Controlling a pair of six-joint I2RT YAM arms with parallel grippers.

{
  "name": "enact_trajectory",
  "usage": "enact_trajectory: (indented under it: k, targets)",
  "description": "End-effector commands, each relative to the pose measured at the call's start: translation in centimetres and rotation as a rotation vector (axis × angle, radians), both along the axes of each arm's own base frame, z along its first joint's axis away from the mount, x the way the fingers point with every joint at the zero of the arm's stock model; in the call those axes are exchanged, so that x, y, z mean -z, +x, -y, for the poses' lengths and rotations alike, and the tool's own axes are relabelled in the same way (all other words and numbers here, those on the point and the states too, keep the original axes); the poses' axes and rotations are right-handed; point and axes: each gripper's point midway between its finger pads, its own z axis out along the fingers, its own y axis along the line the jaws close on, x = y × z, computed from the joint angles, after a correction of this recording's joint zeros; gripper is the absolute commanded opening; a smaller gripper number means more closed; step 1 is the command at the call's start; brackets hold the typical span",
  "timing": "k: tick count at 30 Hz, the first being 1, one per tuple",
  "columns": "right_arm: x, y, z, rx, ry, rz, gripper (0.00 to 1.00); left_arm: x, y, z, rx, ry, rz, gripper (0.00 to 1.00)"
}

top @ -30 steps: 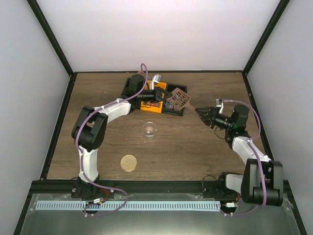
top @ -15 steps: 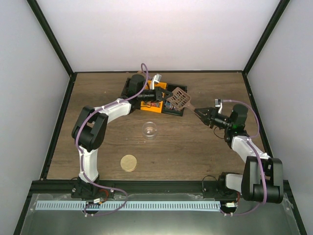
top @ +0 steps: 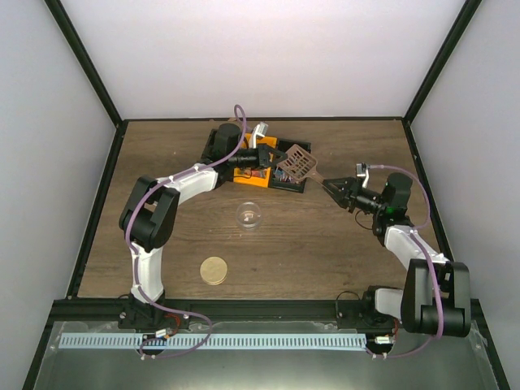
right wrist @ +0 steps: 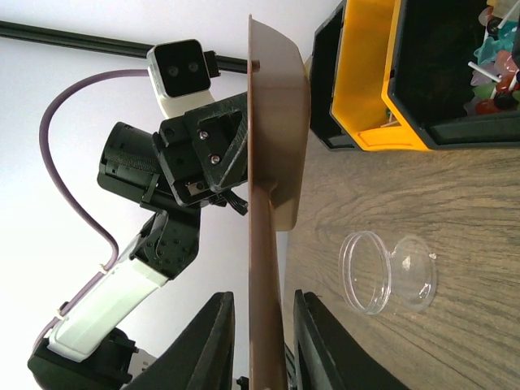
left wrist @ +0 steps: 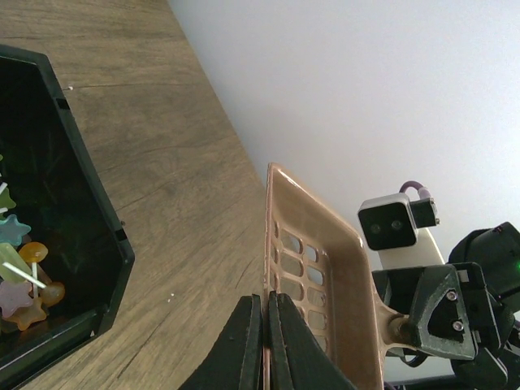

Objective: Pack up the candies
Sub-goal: Adjust the spatula.

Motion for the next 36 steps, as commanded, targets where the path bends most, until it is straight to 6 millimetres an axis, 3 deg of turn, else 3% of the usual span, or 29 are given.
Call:
enact_trajectory:
  k: [1, 22, 29, 36]
  targets:
    - [-0.7, -0.2, -0.5, -0.034, 0.006, 0.027, 0.22, 0.2, -0.1, 0.2, 0.005, -0.004, 0.024, 0.04]
    - [-0.4, -0.7, -1.1, -0.073, 0.015, 0.014, 0.2, 1.3, -0.1, 0.1, -0.002, 0.01, 0.01, 0.04]
    - [0.0, -0.8, -1.2, -0.082, 0.01, 0.005, 0.17, 1.5, -0.2, 0.0, -0.005, 0.011, 0.006, 0.04]
    - [0.1, -0.8, -1.2, -0.079, 0.002, 0.005, 0.07, 1.4, -0.1, 0.1, -0.005, 0.006, 0.008, 0.04]
